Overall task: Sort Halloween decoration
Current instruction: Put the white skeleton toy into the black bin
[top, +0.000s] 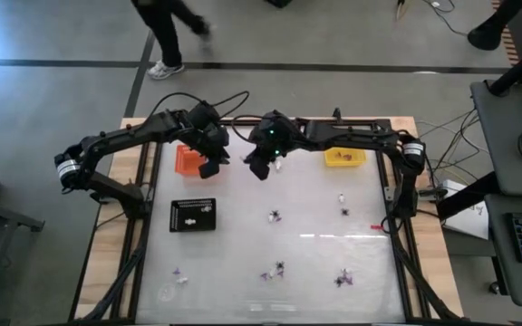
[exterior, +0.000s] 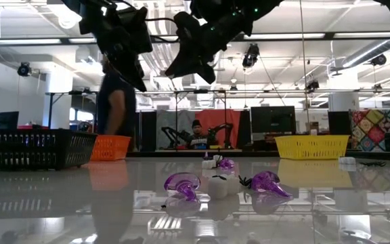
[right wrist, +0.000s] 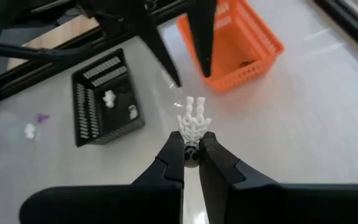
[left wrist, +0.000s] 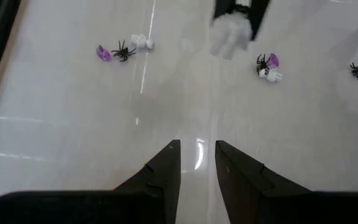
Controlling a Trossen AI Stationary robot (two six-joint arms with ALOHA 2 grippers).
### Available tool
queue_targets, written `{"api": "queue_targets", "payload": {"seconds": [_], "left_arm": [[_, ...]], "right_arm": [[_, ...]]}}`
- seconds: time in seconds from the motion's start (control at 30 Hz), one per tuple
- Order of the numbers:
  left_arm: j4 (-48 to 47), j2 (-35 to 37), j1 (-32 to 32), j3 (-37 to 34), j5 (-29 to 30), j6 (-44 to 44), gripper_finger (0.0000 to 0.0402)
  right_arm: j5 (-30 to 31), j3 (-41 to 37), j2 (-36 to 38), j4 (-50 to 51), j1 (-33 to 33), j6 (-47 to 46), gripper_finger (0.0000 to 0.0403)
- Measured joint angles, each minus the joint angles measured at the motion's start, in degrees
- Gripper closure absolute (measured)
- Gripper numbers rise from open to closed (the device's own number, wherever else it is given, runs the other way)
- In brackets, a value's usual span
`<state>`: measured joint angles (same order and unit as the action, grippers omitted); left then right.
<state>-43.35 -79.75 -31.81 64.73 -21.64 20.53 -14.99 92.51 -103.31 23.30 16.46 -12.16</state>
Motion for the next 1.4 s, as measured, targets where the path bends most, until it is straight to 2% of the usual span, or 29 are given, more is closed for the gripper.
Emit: {"api": "queue_targets", "payload": {"seconds": [0.2,0.33,0.53,0.73,1.03,1.1,1.23,1.4], "left_arm": [[-0.3,0.0,0.1,0.0,3.9,-1.6,0.0315],[0.9,0.3,0.3,0.0,3.8,-1.6,0.0315],[5.6,0.3,0.3,0.0,-4.3,-5.8,0.0315],[6.8,0.3,0.7,0.0,-8.4,-6.2,0.0303],[9.6,0.3,0.7,0.0,-9.1,-9.5,0.0260],[9.5,0.3,0.7,0.0,-9.5,-9.5,0.0257],[10.2,0.3,0.6,0.0,-14.1,-9.5,0.0256],[11.6,0.3,0.6,0.0,-14.3,-9.3,0.0262]], "right_arm": [[0.1,0.0,0.0,0.0,-0.1,0.0,0.0390],[0.1,0.0,0.0,-0.1,-0.1,0.1,0.0390],[0.1,0.0,0.0,-1.8,-0.2,0.1,0.0390],[0.0,0.0,0.0,-1.8,-0.3,-0.7,0.0390],[0.0,0.0,0.0,-1.8,-1.0,-0.2,0.0390],[0.0,0.0,0.0,-1.8,-1.1,0.1,0.0390],[-0.1,-0.1,0.0,-1.6,-1.1,0.8,0.0390],[0.0,-0.1,0.0,-1.7,-1.1,0.8,0.0390]]}}
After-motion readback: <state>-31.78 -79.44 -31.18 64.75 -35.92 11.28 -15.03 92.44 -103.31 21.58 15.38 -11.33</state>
